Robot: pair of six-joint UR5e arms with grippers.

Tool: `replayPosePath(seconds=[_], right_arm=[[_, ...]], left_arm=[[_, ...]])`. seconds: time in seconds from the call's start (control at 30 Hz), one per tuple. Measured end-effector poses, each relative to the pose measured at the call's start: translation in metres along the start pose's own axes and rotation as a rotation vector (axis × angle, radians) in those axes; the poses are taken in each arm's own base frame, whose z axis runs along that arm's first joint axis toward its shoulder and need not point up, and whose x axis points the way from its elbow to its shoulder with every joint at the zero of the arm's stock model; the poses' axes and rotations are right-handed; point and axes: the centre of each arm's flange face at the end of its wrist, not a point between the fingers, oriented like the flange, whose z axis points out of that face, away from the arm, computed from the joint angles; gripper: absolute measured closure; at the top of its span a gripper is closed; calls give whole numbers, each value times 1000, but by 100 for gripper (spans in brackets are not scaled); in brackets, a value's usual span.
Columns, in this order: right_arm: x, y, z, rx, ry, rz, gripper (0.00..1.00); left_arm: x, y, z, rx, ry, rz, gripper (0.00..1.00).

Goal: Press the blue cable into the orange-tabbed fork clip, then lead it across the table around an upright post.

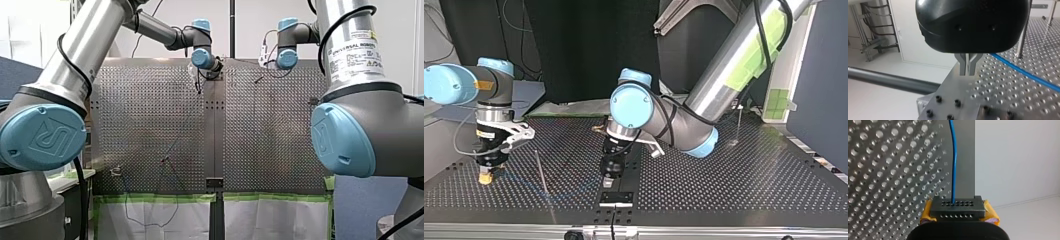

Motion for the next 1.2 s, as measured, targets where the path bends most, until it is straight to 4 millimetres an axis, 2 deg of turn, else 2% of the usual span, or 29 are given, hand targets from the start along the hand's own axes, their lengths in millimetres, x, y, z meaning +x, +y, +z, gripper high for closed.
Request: replayPosePath(seconds=[0.23,0.47,0.6,0.87,1.0,1.2], right_arm=[[-1,15,4,-23,-3,-2,100],[-1,32,9,-30,-3,13,100],[-6,41,12,-39,-11,13,100],[-19,50,17,-39,-31,11,100],[-33,53,17,-39,-55,8,100],[-55,52,18,-31,-90,-4,100]], left_arm=[[17,-23,10,32,7,-16,100],[44,-35,21,47,26,-17,100],[56,-37,24,48,35,-24,100],[65,-36,27,50,44,-51,100],[73,-36,28,53,52,-56,100],[100,-27,34,42,85,-49,100]])
